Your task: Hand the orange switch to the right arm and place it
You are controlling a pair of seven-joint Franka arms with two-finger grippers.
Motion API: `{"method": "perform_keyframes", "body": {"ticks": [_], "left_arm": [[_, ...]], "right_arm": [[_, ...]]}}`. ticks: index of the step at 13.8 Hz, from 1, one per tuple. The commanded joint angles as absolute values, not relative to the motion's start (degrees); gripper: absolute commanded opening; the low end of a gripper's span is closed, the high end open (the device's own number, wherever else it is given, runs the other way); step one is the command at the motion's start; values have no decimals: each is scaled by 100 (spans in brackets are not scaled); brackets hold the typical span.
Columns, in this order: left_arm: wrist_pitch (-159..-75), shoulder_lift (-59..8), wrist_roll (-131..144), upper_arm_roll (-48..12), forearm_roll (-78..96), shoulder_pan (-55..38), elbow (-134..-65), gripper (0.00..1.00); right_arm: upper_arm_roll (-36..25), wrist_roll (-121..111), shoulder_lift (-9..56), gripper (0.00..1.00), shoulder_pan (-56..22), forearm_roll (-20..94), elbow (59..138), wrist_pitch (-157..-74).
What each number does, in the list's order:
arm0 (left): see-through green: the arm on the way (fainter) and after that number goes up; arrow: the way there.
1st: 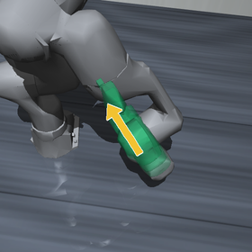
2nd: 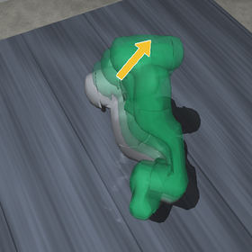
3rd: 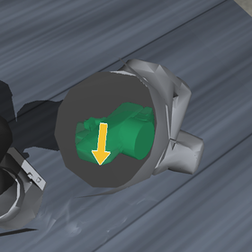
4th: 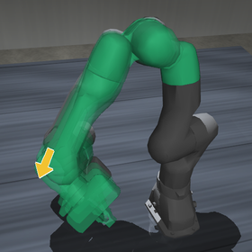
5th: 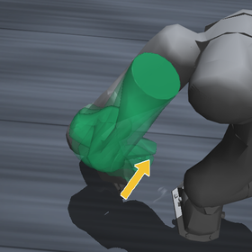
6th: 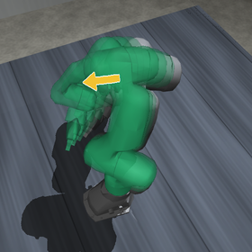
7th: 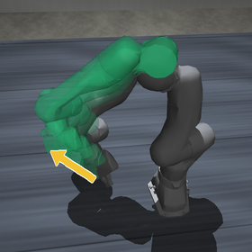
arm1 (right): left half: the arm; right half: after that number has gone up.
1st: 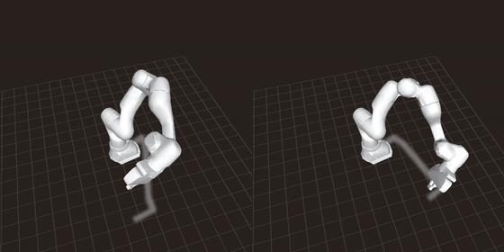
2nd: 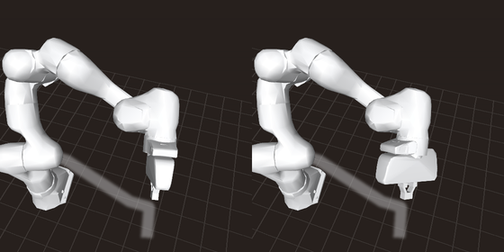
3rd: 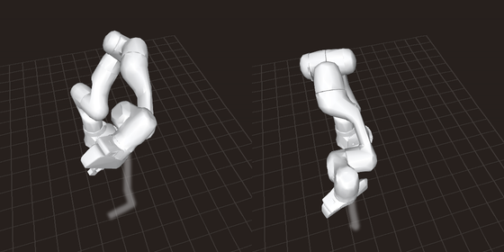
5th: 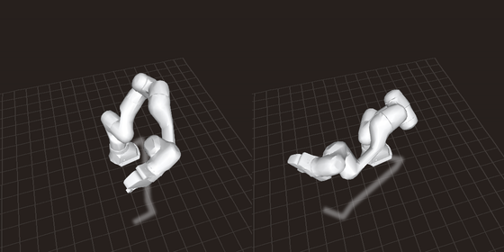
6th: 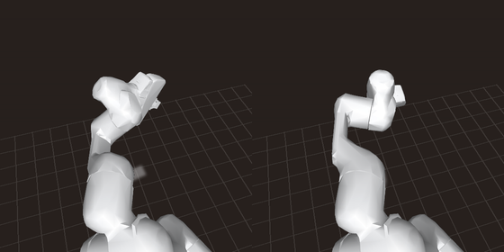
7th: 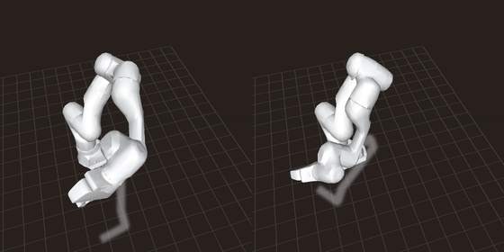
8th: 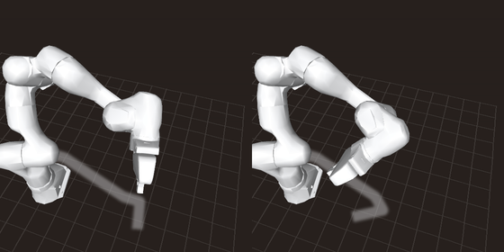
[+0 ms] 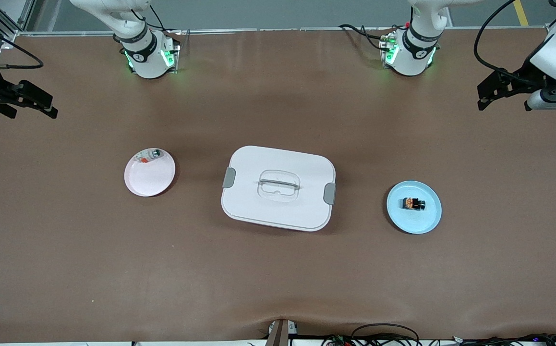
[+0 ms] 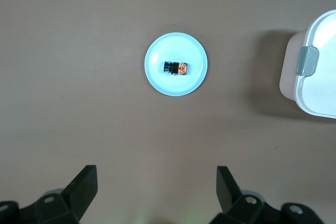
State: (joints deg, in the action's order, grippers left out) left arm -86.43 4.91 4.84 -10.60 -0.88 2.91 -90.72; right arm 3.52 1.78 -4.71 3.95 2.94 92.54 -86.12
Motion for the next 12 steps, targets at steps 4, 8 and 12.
{"method": "perform_keyframes", "body": {"ticks": [4,8,12], "left_arm": [[-8631,457,457,-1037,0,308,-9035,100],[-8701,186,457,-1037,0,316,-9035,100],[-9244,-280,448,-1055,-70,308,-9201,100]], "right_arm": [[431,229,-633,100,483,237,9387,-8622],[431,229,-633,100,475,237,9378,-8622],[431,228,-598,100,492,202,9334,-8613]]}}
